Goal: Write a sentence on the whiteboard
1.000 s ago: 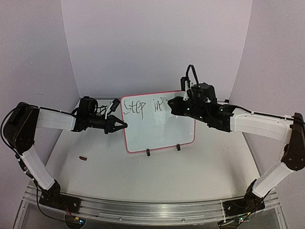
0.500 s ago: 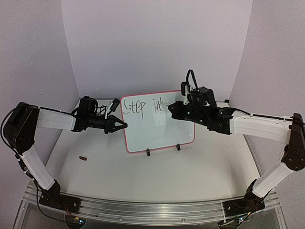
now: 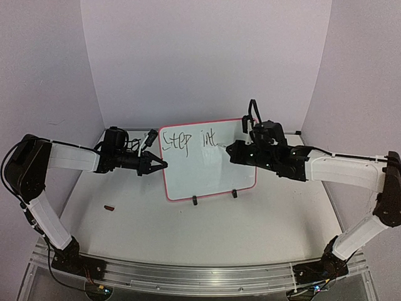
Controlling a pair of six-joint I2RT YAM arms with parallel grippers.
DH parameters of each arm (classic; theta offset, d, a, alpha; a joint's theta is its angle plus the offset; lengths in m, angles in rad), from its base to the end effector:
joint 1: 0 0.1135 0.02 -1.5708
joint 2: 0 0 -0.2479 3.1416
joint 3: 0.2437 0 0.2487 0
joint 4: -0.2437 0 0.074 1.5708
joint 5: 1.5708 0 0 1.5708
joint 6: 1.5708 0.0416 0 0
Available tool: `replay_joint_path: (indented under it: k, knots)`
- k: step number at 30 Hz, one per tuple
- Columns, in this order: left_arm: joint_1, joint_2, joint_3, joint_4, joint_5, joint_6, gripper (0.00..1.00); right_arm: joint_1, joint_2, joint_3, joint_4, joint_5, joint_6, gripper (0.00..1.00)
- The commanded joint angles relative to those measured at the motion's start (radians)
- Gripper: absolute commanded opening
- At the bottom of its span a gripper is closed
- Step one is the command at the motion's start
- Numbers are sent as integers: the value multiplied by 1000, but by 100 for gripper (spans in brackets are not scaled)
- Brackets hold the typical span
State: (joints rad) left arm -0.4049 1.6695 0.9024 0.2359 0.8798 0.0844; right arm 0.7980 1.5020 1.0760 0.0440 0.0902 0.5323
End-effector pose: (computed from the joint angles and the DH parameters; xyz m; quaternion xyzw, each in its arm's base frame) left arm 0.3058 -0.1660 0.1850 0.3954 0.7107 -0.4366 0.3847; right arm 0.2503 0.2513 0.2727 -0.0846 0.8237 0.3159 0.4632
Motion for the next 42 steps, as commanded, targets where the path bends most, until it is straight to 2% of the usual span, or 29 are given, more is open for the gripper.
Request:
replay_joint_path:
  k: [1, 7, 30, 42]
  knots:
    - [-2, 3, -2, -55, -121, 54, 0, -9, -70, 33, 8, 59, -32, 0]
    - [-3, 3, -3, -55, -120, 54, 0, -9, -92, 48, 22, 50, -57, 0]
    - [-2, 4, -2, -56, -122, 56, 0, -10, 14, 108, 40, 10, -65, 0]
    - [-3, 4, -2, -56, -122, 56, 0, -10, 14, 57, 27, -19, -22, 0]
